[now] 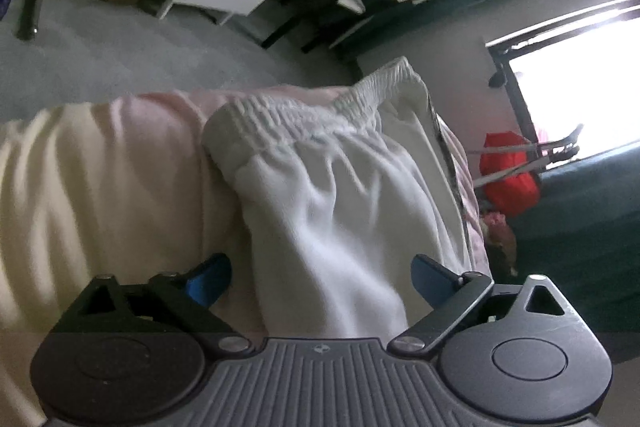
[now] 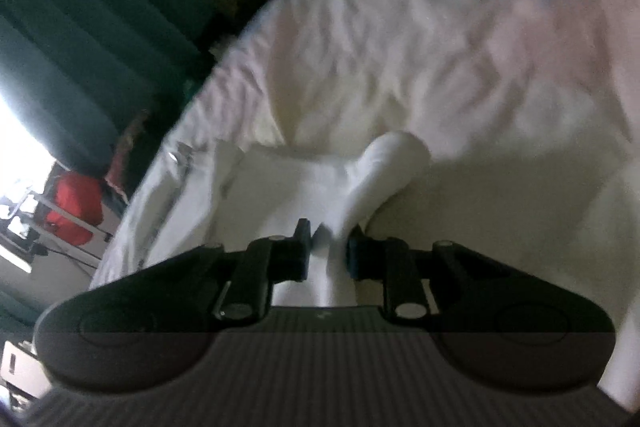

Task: Fold clothes
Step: 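Grasp the elastic waistband with the left gripper while the right gripper grasps the leg fabric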

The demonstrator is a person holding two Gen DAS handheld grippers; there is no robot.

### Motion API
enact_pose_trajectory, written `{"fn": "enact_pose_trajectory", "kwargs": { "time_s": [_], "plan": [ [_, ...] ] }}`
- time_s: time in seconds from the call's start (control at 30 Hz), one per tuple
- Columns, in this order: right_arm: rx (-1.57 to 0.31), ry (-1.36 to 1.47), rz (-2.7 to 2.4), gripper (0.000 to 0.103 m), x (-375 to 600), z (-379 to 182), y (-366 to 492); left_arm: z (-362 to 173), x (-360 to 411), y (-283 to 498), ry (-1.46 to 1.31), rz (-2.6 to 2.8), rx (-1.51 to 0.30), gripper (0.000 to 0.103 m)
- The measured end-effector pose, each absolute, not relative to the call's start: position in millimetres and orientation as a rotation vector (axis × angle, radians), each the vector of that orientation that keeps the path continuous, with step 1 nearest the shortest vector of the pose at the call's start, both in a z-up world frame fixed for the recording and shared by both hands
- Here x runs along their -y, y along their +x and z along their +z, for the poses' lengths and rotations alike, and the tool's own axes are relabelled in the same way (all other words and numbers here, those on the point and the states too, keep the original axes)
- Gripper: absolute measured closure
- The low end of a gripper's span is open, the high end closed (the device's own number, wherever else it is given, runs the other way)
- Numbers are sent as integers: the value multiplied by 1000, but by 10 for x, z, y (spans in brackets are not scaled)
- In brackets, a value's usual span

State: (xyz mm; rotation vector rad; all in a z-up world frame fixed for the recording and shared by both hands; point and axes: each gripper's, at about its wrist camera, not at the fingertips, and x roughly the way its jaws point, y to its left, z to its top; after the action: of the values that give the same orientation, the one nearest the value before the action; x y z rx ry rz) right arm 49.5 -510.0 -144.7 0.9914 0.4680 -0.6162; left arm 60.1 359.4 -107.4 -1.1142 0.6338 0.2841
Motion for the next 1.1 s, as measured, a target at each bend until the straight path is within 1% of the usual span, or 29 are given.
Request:
{"fn": "enact_pose_trajectory", "kwargs": {
  "time_s": [0.03, 0.13, 0.17, 0.2, 0.23, 0.27, 0.3, 0.43, 0.53, 0.7, 0.87, 1.0, 1.1],
  "plan": [
    [-483, 1012, -621, 82, 5116, -1485, 507, -1077, -3595, 620, -1119, 276, -619, 15],
    [-487, 1031, -627, 82, 5119, -1510, 509, -1112, -3580, 704, -1118, 285, -617, 39],
    [-483, 1026, -628, 82, 5107, -1498, 509, -1120, -3567, 730, -1108, 308, -627, 63],
    [-479, 1021, -630, 89, 5096, -1486, 509, -1112, -3551, 754, -1092, 333, -630, 80],
    [-468, 1017, -630, 95, 5081, -1468, 507, -1087, -3539, 758, -1081, 342, -621, 88],
    [-443, 1018, -627, 95, 5059, -1437, 495, -1057, -3526, 758, -1070, 347, -607, 92],
    [-407, 1022, -621, 96, 5034, -1394, 469, -999, -3505, 739, -1054, 343, -577, 95],
    [-290, 974, -638, 97, 4916, -1128, 281, -648, -3415, 499, -937, 334, -435, 98],
    [-244, 984, -614, 97, 4899, -943, 161, -454, -3463, 294, -952, 328, -351, 99],
    [-219, 937, -564, 97, 4921, -598, 220, -173, -3493, 298, -946, 312, -305, 99],
    [-230, 866, -520, 97, 4968, -294, 762, 177, -3463, 830, -890, 318, -294, 99],
    [-235, 845, -516, 97, 5000, -163, 1463, 417, -3284, 1609, -793, 337, -291, 99],
    [-239, 817, -534, 97, 5026, -167, 2087, 479, -3100, 2305, -705, 383, -305, 99]
  ]
}}
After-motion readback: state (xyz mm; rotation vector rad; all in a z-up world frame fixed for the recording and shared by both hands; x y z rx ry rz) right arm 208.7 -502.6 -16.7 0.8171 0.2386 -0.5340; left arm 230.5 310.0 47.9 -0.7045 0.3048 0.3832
